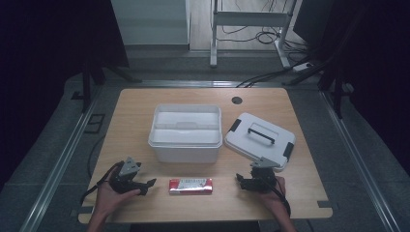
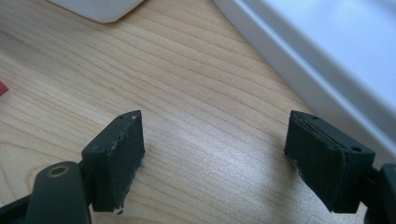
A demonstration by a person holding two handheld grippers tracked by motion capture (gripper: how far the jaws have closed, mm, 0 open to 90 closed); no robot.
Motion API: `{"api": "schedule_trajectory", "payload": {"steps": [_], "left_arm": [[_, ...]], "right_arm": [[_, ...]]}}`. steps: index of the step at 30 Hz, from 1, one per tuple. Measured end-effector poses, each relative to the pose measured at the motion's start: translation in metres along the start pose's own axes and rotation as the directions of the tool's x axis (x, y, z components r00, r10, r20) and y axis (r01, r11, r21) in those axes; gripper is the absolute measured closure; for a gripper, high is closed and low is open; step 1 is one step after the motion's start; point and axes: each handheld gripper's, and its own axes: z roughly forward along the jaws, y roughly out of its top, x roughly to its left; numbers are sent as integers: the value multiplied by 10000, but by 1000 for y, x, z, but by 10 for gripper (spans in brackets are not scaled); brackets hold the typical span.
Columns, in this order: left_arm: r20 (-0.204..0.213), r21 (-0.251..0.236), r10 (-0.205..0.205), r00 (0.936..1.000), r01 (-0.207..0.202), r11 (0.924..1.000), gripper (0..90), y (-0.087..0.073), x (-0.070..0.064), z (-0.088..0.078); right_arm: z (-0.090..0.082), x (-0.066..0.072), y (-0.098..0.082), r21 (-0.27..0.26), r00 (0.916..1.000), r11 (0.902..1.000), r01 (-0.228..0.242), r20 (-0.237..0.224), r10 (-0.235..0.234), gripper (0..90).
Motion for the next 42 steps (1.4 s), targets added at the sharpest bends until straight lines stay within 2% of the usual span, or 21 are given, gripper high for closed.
{"api": "schedule_trajectory", "payload": {"steps": [3, 4, 6, 11, 12, 13, 14, 15, 17, 18, 21, 22, 25, 27, 29, 33, 36, 37, 42], "left_arm": [[-11, -68, -380, 9993, 380, 9993, 191, -1, -1, -3], [132, -70, -432, 9990, 433, 9990, 215, -1, -1, -4], [365, 39, -402, 9985, 401, 9992, 206, -2, -3, -6], [20, 166, -253, 9997, 253, 9995, 215, -3, -4, -6], [-125, 106, -67, 9999, 68, 9999, 210, -3, -5, -7], [-125, 106, -67, 9999, 68, 9999, 209, -3, -5, -7], [-422, 352, 495, 9979, -481, 9982, 211, -2, -5, -9], [-458, 383, 643, 9969, -626, 9973, 214, -1, -5, -10], [-477, 331, 767, 9959, -752, 9966, 214, 1, -5, -13], [-505, -37, 728, 9961, -730, 9973, 218, 5, -3, -22], [-54, -620, 342, 9994, -344, 9975, 218, 14, 1, -36], [213, -780, 304, 9993, -286, 9965, 219, 19, 3, -42], [655, -1008, 426, 9969, -359, 9943, 240, 32, 9, -54], [1166, -1271, 579, 9915, -429, 9910, 267, 44, 17, -64], [1621, -1637, 836, 9832, -568, 9849, 279, 58, 26, -72], [1959, -2062, 1328, 9716, -916, 9742, 313, 87, 41, -82], [1864, -1812, 1864, 9646, -1527, 9715, 320, 110, 48, -83], [1870, -1721, 2062, 9605, -1746, 9695, 319, 117, 49, -82], [2109, -1183, 2923, 9328, -2725, 9549, 303, 151, 52, -73]], "right_arm": [[1, 0, 1, 45, 9999, 10000, -67, 87, 67, 213], [1, 0, 2, 55, 9999, 10000, -77, 91, 76, 222], [0, -2, 2, 65, 9999, 9999, -98, 70, 98, 249], [-1, -3, 1, -26, 10000, 10000, -11, -13, 11, 262], [-1, -3, 0, -99, 10000, 9999, 29, -47, -29, 263], [-1, -3, 0, -99, 10000, 9999, 29, -47, -29, 263], [-1, -2, 0, -113, 10000, 9999, 79, -59, -80, 265], [-1, -2, 0, -133, 10000, 9999, 74, -64, -74, 265], [-1, -2, 0, -127, 9999, 9999, 75, -80, -76, 265], [-1, -2, 0, -135, 10000, 9999, 81, -53, -82, 265], [-1, -2, 0, -110, 9999, 9999, 76, -67, -77, 264], [-1, -2, 0, -113, 9999, 9999, 88, -70, -89, 264], [-1, -2, 0, -127, 10000, 9999, 68, -62, -69, 262], [-1, -2, 0, -123, 10000, 9999, 68, -60, -69, 262], [-1, -2, 0, -125, 10000, 9999, 67, -60, -67, 262], [-1, -2, 0, -127, 10000, 9999, 73, -59, -73, 262], [-1, -2, 0, -114, 9999, 9999, 81, -63, -82, 262], [-1, -2, 0, -113, 9999, 9999, 82, -64, -83, 262], [-1, -3, 0, -115, 9999, 9999, 58, -101, -59, 262]]}}
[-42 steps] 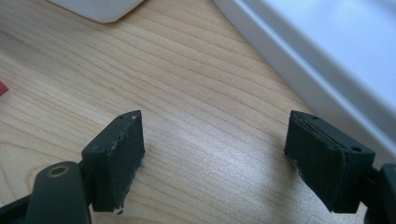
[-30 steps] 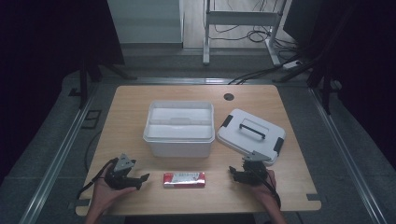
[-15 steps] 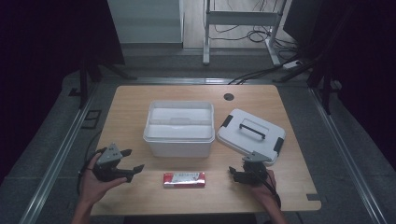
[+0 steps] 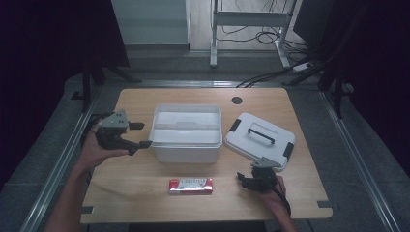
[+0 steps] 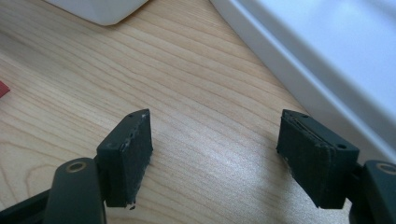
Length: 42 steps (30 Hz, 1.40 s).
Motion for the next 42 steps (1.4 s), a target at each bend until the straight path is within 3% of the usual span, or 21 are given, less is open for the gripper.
{"api": "schedule_trajectory", "payload": {"steps": [3, 7, 20, 27, 38, 42], "left_arm": [[235, 274, 415, 9989, -421, 9987, 308, 14, 6, 7], [535, 365, 677, 9963, -697, 9969, 330, 25, 13, 18], [1191, 539, 1042, 9874, -1112, 9923, 367, 53, 47, 42], [1666, 760, 1709, 9711, -1854, 9797, 376, 70, 51, 48], [1767, 1263, 2010, 9635, -2247, 9662, 416, 84, 52, 57], [2133, 1526, 2093, 9543, -2442, 9576, 457, 90, 56, 69]], "right_arm": [[0, 0, 0, 21, 10000, 10000, -11, -7, 11, 262], [0, 0, 0, 17, 10000, 10000, -6, -1, 6, 262], [0, 0, 0, -2, 10000, 10000, 19, 13, -19, 262], [0, 0, 0, -6, 10000, 10000, 10, 26, -10, 262], [0, 0, 0, -9, 10000, 10000, -1, 45, 1, 263], [0, 0, 0, -18, 10000, 10000, 18, 47, -17, 263]]}}
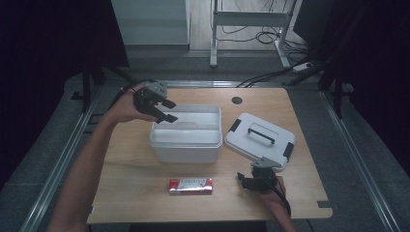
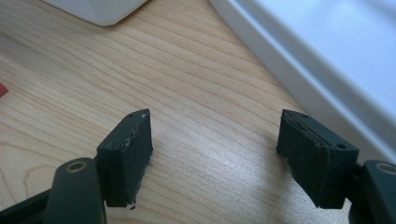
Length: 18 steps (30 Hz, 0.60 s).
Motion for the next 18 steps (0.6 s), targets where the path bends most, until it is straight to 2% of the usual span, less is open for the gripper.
{"api": "schedule_trajectory", "payload": {"steps": [4, 5, 9, 12, 15, 18], "left_arm": [[187, 287, 107, 9998, -113, 9995, 504, 4, 5, 7], [337, 492, 159, 9993, -176, 9986, 518, 8, 9, 11], [675, 668, 159, 9976, -205, 9976, 558, 10, 15, 22], [852, 1059, 205, 9962, -295, 9939, 583, 11, 16, 32], [961, 992, 228, 9951, -323, 9945, 590, 10, 15, 38], [899, 966, 168, 9958, -255, 9950, 591, 7, 16, 39]], "right_arm": [[0, 0, 0, 1, 10000, 10000, -2, 0, 2, 263], [0, 0, 0, 0, 10000, 10000, -2, 0, 2, 263], [0, 0, 0, -1, 10000, 10000, -1, 0, 1, 263], [0, 0, 0, -1, 10000, 10000, -4, 4, 4, 263], [0, 0, 0, 25, 10000, 10000, -23, -8, 23, 263], [0, 0, 0, 24, 10000, 10000, -18, 2, 18, 263]]}}
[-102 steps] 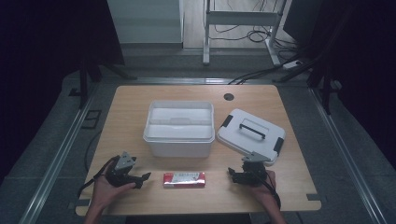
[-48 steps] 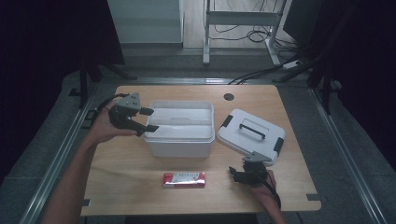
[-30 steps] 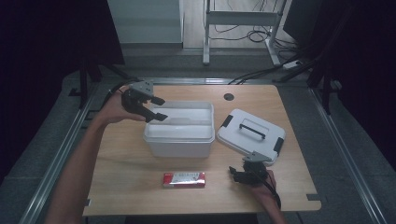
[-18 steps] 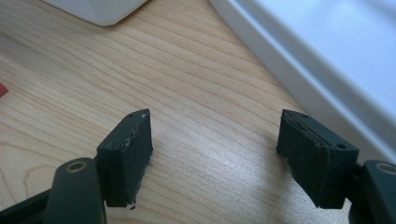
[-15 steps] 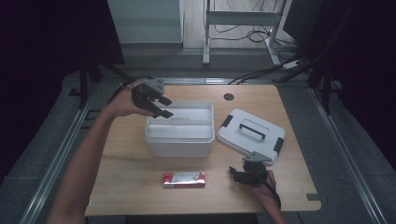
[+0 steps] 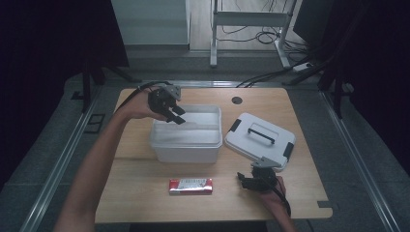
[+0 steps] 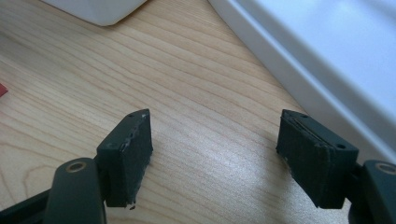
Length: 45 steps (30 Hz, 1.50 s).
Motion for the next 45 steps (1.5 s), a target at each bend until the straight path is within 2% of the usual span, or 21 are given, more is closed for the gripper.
{"api": "schedule_trajectory", "payload": {"steps": [7, 12, 14, 20, 25, 35, 45], "left_arm": [[234, -396, -177, 9996, 186, 9990, 604, -10, 4, -4], [299, -293, -279, 9992, 288, 9992, 623, -10, 7, -5], [301, -78, -213, 9993, 215, 9997, 636, -8, 9, -5], [465, 168, -146, 9988, 139, 9998, 673, -3, 10, 0], [605, 545, -87, 9981, 54, 9985, 679, 3, 11, 9], [740, 1362, -31, 9973, -70, 9907, 717, 6, 13, 22], [941, 1618, -65, 9955, -89, 9868, 761, 6, 14, 31]], "right_arm": [[0, 0, 0, 2, 10000, 10000, -16, 14, 16, 263], [0, 0, 0, 4, 10000, 10000, -22, 24, 22, 263], [0, 0, 0, 5, 10000, 10000, -24, 24, 24, 263], [0, 0, 0, 5, 10000, 10000, -26, 20, 26, 263], [0, 0, 0, 4, 10000, 10000, -27, 18, 27, 263], [0, 0, 0, 3, 10000, 10000, -27, 18, 27, 263], [0, 0, 0, 4, 10000, 10000, -29, 17, 29, 263]]}}
